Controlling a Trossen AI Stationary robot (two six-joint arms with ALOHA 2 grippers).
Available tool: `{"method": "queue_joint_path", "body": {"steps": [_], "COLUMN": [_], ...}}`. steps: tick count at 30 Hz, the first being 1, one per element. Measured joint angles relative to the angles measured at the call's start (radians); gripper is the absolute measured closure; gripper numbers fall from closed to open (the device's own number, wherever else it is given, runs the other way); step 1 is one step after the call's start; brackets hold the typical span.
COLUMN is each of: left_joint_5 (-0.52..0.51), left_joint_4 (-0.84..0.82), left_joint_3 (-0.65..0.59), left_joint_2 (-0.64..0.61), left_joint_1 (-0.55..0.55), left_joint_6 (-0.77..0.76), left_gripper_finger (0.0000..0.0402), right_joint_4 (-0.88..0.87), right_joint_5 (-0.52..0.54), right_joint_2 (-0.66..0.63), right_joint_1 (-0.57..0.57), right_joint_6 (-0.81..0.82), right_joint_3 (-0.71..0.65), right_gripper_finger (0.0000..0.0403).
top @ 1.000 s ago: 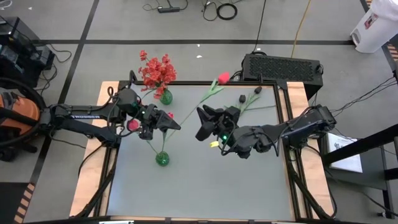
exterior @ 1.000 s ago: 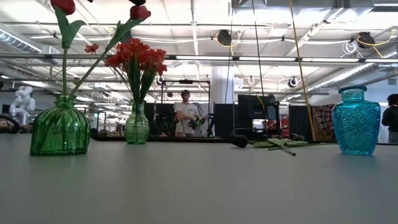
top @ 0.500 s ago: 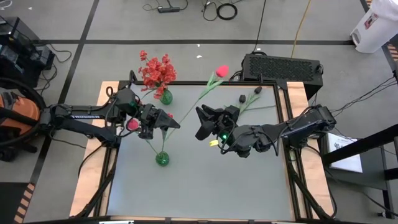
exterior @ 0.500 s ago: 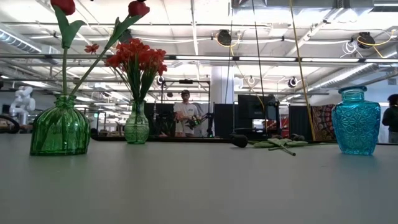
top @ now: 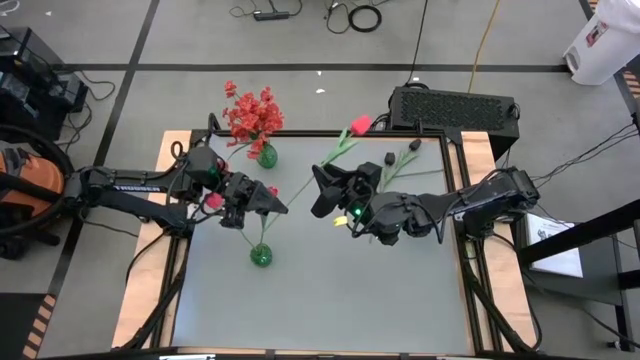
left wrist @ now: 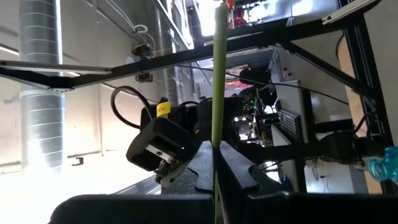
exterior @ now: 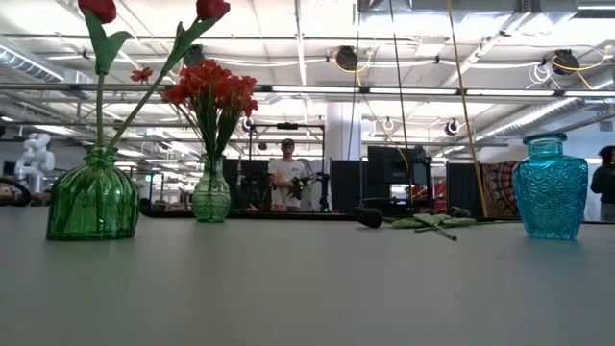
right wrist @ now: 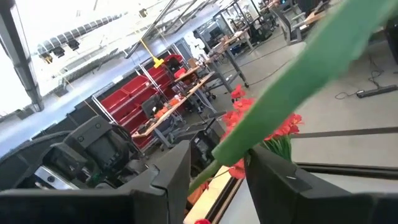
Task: Sort flowers into vase by color
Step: Put the red flower into the bottom green vase
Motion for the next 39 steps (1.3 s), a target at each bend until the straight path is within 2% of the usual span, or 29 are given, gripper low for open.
{"method": "queue_joint_path", "body": {"steps": [7, 10, 19, 23, 28, 39], "left_joint_5": [0.000, 0.000, -0.005, -0.012, -0.109, -0.245], "left_joint_4": [-0.001, -0.003, -0.017, -0.019, 0.001, 0.088], "left_joint_3": [0.000, 0.000, 0.000, 0.000, 0.000, 0.000], "left_joint_2": [0.000, 0.000, 0.001, 0.001, 0.001, -0.002], "left_joint_1": [0.000, 0.000, 0.000, 0.000, 0.000, 0.011], "left_joint_6": [-0.002, -0.003, -0.007, -0.068, -0.125, -0.125], "left_gripper_finger": [0.0400, 0.0400, 0.0386, 0.0372, 0.0367, 0.0365], "right_joint_4": [0.024, 0.035, 0.045, 0.046, 0.079, 0.351], "right_joint_5": [0.000, 0.001, 0.002, 0.000, 0.008, -0.107], "right_joint_2": [0.000, 0.000, 0.000, 0.000, 0.000, -0.001], "right_joint_1": [0.000, 0.000, 0.000, 0.000, -0.001, 0.002], "right_joint_6": [-0.065, -0.090, -0.132, -0.137, -0.179, -0.444], "right_joint_3": [0.000, 0.000, 0.000, 0.000, 0.000, 0.000], "right_gripper_finger": [0.0263, 0.0277, 0.0393, 0.0397, 0.0400, 0.0402]}}
